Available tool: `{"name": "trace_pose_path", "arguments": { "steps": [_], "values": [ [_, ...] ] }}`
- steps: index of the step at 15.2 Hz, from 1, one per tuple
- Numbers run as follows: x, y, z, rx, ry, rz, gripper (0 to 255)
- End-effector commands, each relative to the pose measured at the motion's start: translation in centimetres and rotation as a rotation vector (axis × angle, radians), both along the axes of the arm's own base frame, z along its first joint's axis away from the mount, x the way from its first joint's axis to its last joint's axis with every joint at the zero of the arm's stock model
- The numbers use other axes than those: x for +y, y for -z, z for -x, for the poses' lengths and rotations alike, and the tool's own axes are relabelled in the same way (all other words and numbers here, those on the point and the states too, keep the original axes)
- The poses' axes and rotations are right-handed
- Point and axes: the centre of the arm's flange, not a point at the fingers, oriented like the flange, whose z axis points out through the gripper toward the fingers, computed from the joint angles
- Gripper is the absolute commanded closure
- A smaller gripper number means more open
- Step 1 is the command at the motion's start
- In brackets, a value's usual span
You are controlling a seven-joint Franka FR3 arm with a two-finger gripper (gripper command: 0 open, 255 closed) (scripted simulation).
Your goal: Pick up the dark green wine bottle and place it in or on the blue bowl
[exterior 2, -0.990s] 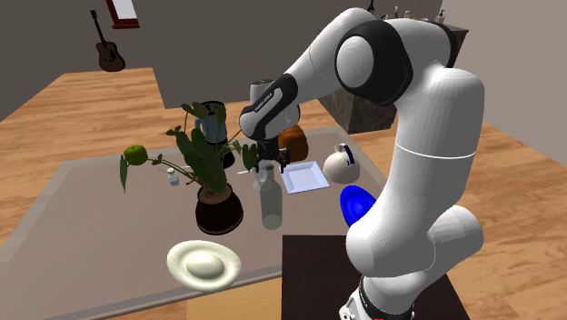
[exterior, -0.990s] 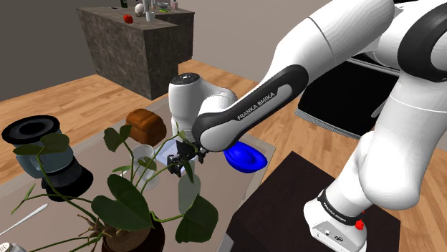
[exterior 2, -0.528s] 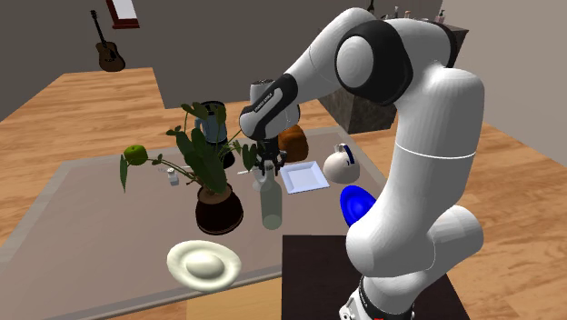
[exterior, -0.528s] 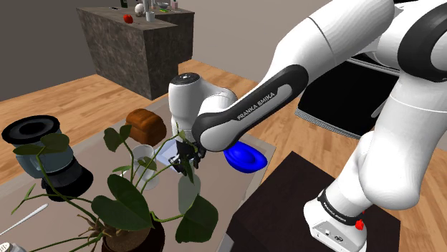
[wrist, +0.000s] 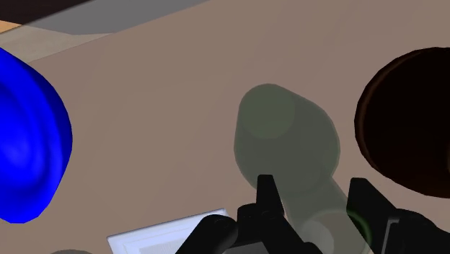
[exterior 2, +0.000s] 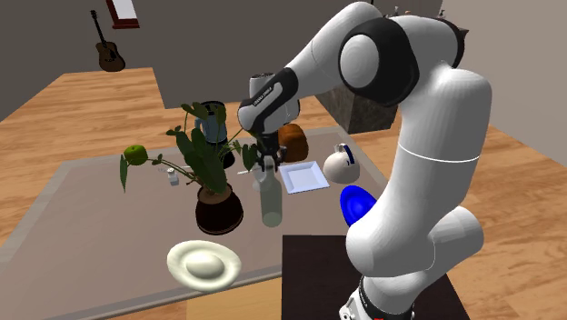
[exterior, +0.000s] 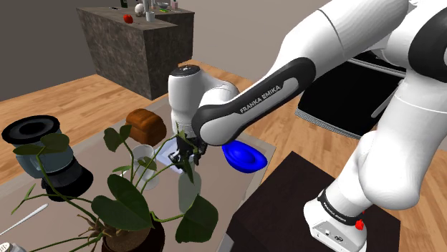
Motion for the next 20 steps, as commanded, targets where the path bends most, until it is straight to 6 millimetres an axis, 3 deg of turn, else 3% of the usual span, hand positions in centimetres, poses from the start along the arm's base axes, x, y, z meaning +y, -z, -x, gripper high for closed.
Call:
{"name": "trace_pose_path", "arguments": {
  "steps": [1, 20],
  "values": [
    [0.0, -1.1, -0.1, 0.000, 0.000, 0.000, 255],
    [0.0, -11.1, -0.1, 0.000, 0.000, 0.000, 255]
  ]
}}
